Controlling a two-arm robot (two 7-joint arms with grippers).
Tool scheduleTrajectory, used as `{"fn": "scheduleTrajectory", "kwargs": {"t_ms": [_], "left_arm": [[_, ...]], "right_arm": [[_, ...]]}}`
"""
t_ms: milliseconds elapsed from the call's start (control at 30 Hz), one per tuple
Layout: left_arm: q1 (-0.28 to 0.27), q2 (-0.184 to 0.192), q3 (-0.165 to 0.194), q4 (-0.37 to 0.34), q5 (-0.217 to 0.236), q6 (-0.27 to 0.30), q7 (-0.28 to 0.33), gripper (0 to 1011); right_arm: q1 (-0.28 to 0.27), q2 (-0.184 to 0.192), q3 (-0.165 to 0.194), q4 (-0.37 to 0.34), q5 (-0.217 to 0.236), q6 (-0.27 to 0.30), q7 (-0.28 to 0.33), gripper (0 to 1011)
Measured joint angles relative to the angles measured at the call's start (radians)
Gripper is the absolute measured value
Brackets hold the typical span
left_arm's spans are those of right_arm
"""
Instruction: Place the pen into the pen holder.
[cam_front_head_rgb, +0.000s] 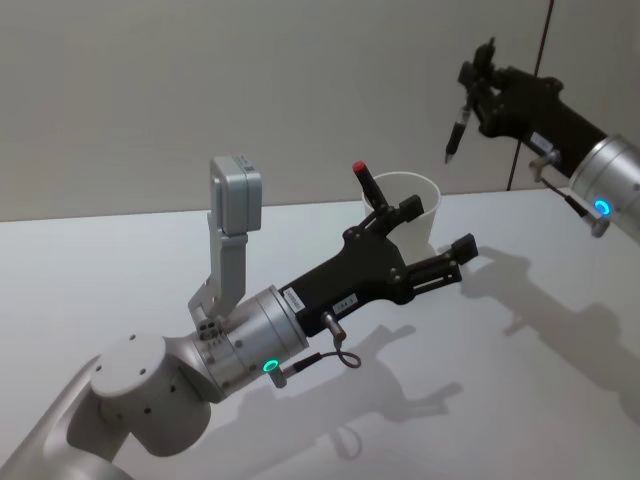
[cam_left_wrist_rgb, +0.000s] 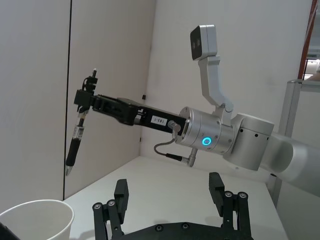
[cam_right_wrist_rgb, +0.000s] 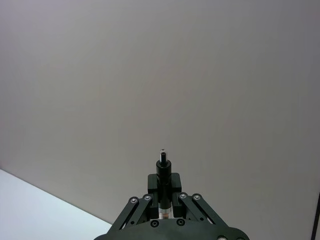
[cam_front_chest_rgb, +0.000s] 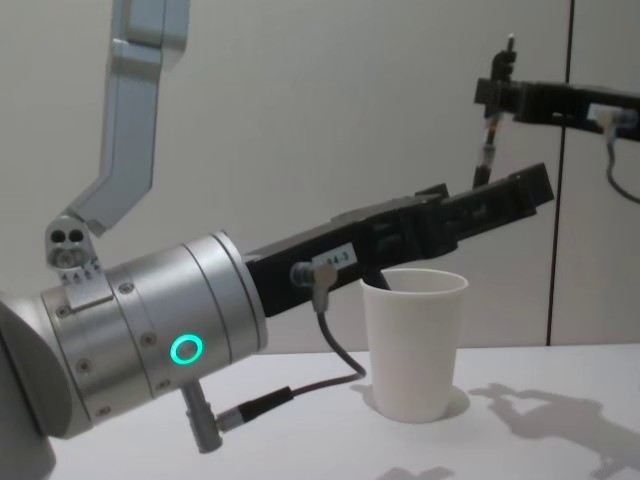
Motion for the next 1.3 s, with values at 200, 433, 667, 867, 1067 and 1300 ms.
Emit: {"fn": "scheduleTrajectory", "kwargs": {"t_ms": [200, 433, 667, 867, 1067, 1300], "left_arm": [[0.000, 0.000, 0.000, 0.000, 0.000, 0.000, 0.000, 1001], [0.000, 0.000, 0.000, 0.000, 0.000, 0.000, 0.000, 1001], [0.000, 0.000, 0.000, 0.000, 0.000, 0.000, 0.000, 1001], [0.000, 0.000, 0.000, 0.000, 0.000, 0.000, 0.000, 1001], [0.000, 0.000, 0.000, 0.000, 0.000, 0.000, 0.000, 1001], [0.000, 0.000, 0.000, 0.000, 0.000, 0.000, 0.000, 1001]], "right_arm": [[0.010, -0.012, -0.017, 0.027, -0.065, -0.029, 0.018, 130], [0.021, -0.028, -0.033, 0.064, -0.099, -0.059, 0.035, 130], [0.033, -0.048, -0.048, 0.109, -0.111, -0.079, 0.046, 130], [0.041, -0.063, -0.057, 0.142, -0.112, -0.088, 0.048, 130], [0.052, -0.080, -0.067, 0.179, -0.111, -0.097, 0.047, 130], [0.060, -0.094, -0.075, 0.207, -0.108, -0.102, 0.046, 145]]}}
